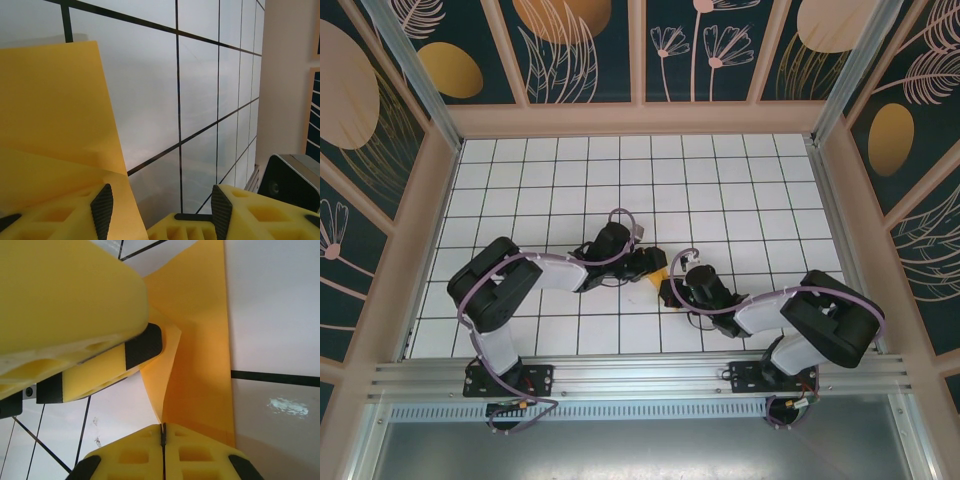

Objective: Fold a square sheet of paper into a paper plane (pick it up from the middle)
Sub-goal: Fold the wing for the fifth time at the center of the table.

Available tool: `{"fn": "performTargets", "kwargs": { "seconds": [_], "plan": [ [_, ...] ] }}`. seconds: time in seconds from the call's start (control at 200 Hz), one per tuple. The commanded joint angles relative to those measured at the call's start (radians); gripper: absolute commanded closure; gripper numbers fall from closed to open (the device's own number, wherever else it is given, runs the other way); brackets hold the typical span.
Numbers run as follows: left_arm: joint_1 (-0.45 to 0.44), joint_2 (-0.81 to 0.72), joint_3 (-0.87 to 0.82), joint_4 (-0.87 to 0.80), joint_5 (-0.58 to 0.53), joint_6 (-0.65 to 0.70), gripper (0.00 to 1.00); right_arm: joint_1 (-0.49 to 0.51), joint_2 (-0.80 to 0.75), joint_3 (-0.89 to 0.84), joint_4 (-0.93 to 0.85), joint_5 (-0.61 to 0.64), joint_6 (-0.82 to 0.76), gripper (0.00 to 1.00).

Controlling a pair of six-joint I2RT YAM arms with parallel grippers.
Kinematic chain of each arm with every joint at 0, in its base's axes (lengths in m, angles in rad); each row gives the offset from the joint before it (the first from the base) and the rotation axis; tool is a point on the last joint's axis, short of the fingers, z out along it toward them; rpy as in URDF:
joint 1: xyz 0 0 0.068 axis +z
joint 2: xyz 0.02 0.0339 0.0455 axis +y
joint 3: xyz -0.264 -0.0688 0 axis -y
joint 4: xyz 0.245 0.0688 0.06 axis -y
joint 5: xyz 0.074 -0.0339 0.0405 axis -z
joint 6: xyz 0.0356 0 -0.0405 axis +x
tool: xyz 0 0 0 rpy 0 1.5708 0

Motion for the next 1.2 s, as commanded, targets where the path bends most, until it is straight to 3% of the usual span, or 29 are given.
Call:
{"fn": "performTargets", "kwargs": {
  "seconds": [0.0,0.22,0.455,0.791,1.196],
  "plan": [
    [-0.003,0.025,0.027,0.026,0.004,0.039,0.43,-0.010,-0.035,0.012,-0.043,-0.019,0.021,0.87],
    [-0.003,0.038,0.043,0.014,0.005,0.063,0.44,-0.010,-0.122,0.051,-0.247,-0.006,-0.007,0.73],
    [-0.002,0.046,0.055,-0.001,0.006,0.077,0.45,-0.010,-0.144,0.085,-0.383,-0.017,-0.024,0.72],
    [-0.003,0.053,0.065,-0.013,0.010,0.081,0.47,-0.010,-0.169,0.173,-0.555,0.073,-0.075,0.62],
    [-0.003,0.060,0.074,-0.019,0.017,0.084,0.49,0.005,-0.139,0.212,-0.678,0.083,-0.101,0.63]
  ]
}}
